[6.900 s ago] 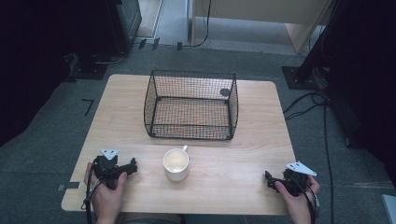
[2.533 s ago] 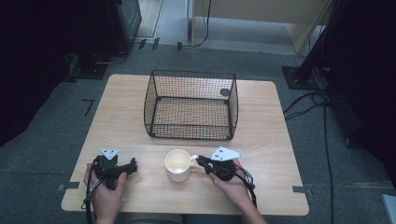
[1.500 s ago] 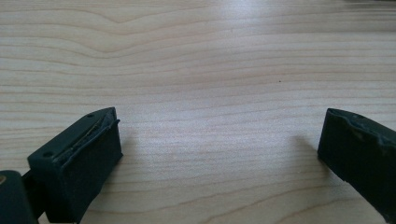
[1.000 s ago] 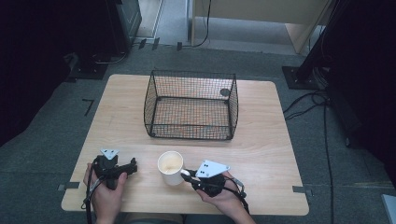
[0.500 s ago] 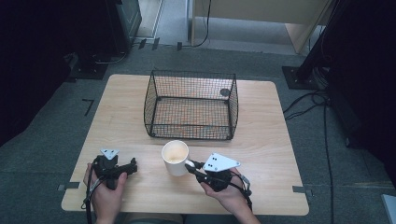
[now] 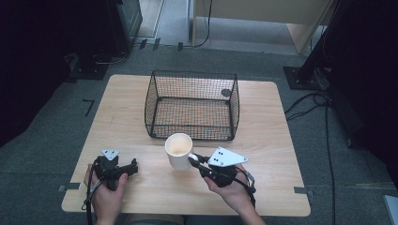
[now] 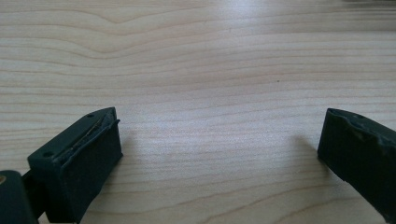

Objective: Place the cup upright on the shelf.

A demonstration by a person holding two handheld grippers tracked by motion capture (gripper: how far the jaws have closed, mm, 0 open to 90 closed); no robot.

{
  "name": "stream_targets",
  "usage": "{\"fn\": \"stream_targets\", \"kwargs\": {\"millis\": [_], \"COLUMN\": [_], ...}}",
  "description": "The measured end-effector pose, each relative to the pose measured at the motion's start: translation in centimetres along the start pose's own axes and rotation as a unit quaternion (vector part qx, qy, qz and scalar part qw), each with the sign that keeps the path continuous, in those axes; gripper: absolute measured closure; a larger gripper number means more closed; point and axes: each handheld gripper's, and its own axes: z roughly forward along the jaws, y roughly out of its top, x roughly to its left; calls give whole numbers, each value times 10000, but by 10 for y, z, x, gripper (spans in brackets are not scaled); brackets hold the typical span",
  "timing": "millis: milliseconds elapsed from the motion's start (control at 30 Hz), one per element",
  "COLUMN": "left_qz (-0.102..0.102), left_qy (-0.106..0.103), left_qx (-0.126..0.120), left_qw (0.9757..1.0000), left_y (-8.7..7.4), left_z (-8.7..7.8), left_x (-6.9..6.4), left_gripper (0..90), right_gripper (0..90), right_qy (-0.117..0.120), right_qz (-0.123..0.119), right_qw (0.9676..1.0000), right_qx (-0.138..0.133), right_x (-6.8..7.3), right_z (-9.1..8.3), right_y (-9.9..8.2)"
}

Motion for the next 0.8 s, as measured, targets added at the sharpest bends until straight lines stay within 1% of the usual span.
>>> {"fn": "stream_targets", "kwargs": {"millis": [267,600,733,800], "left_qz": [-10,-8,-4,-6], "left_qy": [0,3,2,2], "left_qx": [-8,-14,-13,-13], "left_qw": [10000,10000,10000,10000], "left_y": [0,0,0,0], "left_z": [0,0,0,0], "left_x": [0,0,0,0], "left_gripper": [0,0,0,0], "right_gripper": [805,805,805,805], "right_qy": [-116,-299,-308,-322], "right_qz": [38,110,142,108], "right_qw": [9998,9988,9986,9985], "right_qx": [-143,-373,-409,-424], "right_x": [-6,-15,-20,-21], "right_z": [-5,-12,-15,-18], "right_y": [7,16,19,21]}}
